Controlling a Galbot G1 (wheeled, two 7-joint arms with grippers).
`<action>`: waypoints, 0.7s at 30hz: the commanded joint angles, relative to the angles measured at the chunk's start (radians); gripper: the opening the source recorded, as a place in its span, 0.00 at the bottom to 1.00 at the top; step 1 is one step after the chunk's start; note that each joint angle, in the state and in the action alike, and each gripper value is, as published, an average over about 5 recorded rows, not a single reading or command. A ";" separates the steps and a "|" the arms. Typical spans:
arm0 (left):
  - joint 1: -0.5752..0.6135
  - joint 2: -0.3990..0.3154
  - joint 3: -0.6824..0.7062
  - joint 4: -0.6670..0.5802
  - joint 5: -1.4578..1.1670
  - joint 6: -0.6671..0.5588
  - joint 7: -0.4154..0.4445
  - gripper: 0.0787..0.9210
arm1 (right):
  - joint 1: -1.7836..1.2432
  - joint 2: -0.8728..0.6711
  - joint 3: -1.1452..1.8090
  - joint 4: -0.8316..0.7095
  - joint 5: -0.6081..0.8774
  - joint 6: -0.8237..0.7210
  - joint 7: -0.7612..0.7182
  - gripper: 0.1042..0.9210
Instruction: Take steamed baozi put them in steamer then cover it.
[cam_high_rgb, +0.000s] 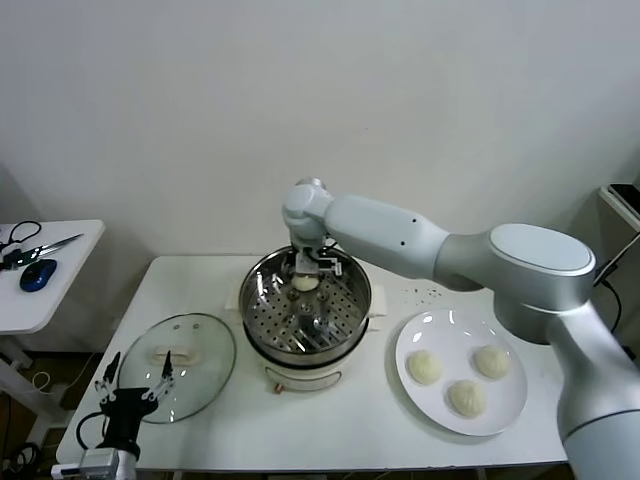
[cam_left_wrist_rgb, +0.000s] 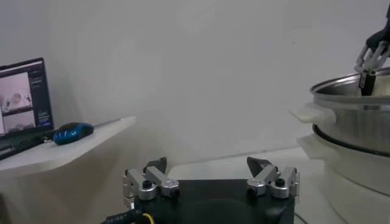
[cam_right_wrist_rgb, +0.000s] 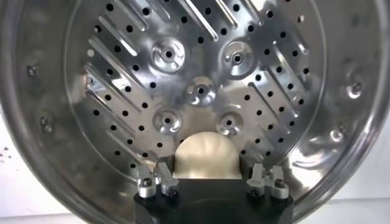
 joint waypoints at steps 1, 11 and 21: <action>0.001 -0.003 0.001 -0.001 0.001 0.005 -0.003 0.88 | -0.019 0.017 0.000 -0.028 0.016 0.003 0.001 0.84; 0.009 -0.004 0.005 -0.006 0.002 0.005 -0.006 0.88 | 0.061 -0.082 0.005 0.090 0.151 -0.024 -0.030 0.88; 0.015 -0.007 0.019 -0.034 0.003 0.010 -0.002 0.88 | 0.356 -0.434 -0.188 0.362 0.580 -0.265 0.027 0.88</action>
